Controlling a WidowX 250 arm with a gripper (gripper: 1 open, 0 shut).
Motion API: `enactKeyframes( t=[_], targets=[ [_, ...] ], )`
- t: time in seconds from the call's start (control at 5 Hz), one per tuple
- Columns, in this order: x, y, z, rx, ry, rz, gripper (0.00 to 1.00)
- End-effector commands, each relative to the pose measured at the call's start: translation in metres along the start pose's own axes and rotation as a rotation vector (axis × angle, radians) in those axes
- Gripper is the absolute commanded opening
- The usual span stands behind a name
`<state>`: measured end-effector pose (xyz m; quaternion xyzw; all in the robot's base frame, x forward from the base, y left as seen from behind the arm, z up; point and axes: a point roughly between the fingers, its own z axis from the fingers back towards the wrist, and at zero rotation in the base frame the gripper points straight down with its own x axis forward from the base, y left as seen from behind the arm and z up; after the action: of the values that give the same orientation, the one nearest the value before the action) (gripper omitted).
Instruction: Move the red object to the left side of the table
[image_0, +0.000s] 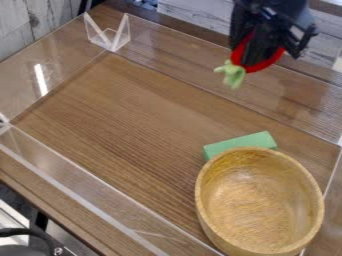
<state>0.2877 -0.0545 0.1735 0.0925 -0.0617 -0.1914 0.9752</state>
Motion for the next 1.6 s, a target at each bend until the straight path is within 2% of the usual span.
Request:
enactKeyframes(
  t=[0.0, 0.6, 0.8, 1.0, 1.4],
  targets=[
    [-0.010, 0.005, 0.021, -0.005, -0.054, 0.103, 0.00],
    [-0.057, 0.030, 0.023, -0.033, 0.035, 0.441, 0.00],
    [-0.074, 0.037, 0.008, -0.044, 0.059, 0.529, 0.00],
    [-0.085, 0.049, -0.006, -0.042, 0.074, 0.593, 0.00],
    [-0.100, 0.094, -0.025, -0.030, 0.096, 0.688, 0.00]
  ],
)
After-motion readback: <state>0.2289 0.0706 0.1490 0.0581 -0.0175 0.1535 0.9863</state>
